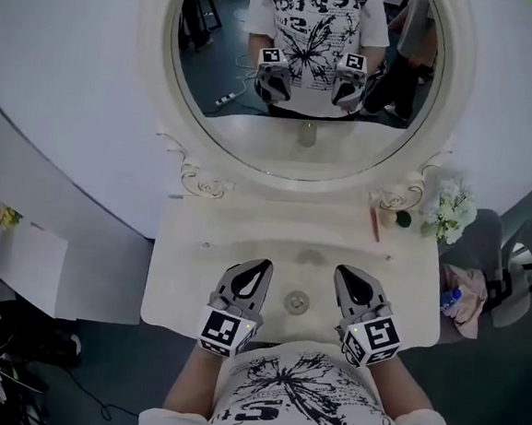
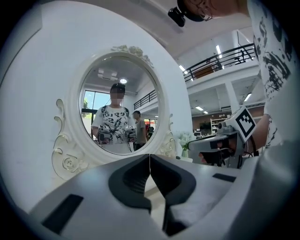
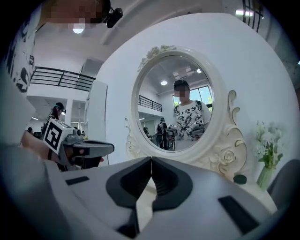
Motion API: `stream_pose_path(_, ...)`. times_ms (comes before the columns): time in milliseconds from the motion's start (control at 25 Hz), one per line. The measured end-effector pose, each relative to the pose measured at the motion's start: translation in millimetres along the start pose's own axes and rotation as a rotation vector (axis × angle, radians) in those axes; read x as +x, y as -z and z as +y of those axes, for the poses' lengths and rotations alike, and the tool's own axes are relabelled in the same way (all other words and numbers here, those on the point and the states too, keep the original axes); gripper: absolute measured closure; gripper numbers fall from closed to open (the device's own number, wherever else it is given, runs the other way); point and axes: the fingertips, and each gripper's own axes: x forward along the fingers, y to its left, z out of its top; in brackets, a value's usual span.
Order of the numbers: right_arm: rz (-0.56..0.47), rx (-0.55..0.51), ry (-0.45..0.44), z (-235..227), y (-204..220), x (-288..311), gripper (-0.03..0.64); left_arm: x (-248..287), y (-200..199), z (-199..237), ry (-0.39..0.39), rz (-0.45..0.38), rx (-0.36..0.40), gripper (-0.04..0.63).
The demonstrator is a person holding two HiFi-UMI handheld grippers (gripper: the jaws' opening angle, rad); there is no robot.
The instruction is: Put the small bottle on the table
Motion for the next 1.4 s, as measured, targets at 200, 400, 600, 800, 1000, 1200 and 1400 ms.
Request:
stream_pose_path(200, -0.009, -0.048, 0.031, 0.4, -6.3, -4.9, 0.598, -2.3, -5.6, 3.0, -0.032, -0.013, 0.0, 0.574)
stream_pose_path(400, 0.001, -0.088, 0.023, 2.7, -8.5, -5.1, 0.6, -2.2, -3.8, -2.5, -0.024, -0.001, 0.006, 0.574)
stream_pose_path(600, 0.013, -0.095, 0.026, 3.2, -7.8, -4.0, 0.6, -1.3, -4.8, -7.5, -0.017, 0.008, 0.035, 0.574)
stream_pose_path(800, 0.015, -0.074, 0.03, 0.3, -4.4, -4.4, 0.6, -1.8, -2.6, -7.7, -0.022, 0.011, 0.032, 0.574)
stream_pose_path(1000, 0.011, -0.059, 0.038, -4.0, -2.5, -6.5, 0.6, -2.7, 0.5, -10.8, -0.016, 0.016, 0.015, 0.574)
stream_pose_path(1200, 0.025, -0.082, 0.052, -8.5, 0.3, -9.7, 0.6, -4.0, 3.7, -13.2, -0.025, 0.034, 0.03, 0.574)
stream_pose_path(1400, 0.033, -0.092, 0.039, -5.6, 3.4, -10.1, 0.6, -5.1, 5.5, -10.6, -0.047, 0.039, 0.041, 0.574)
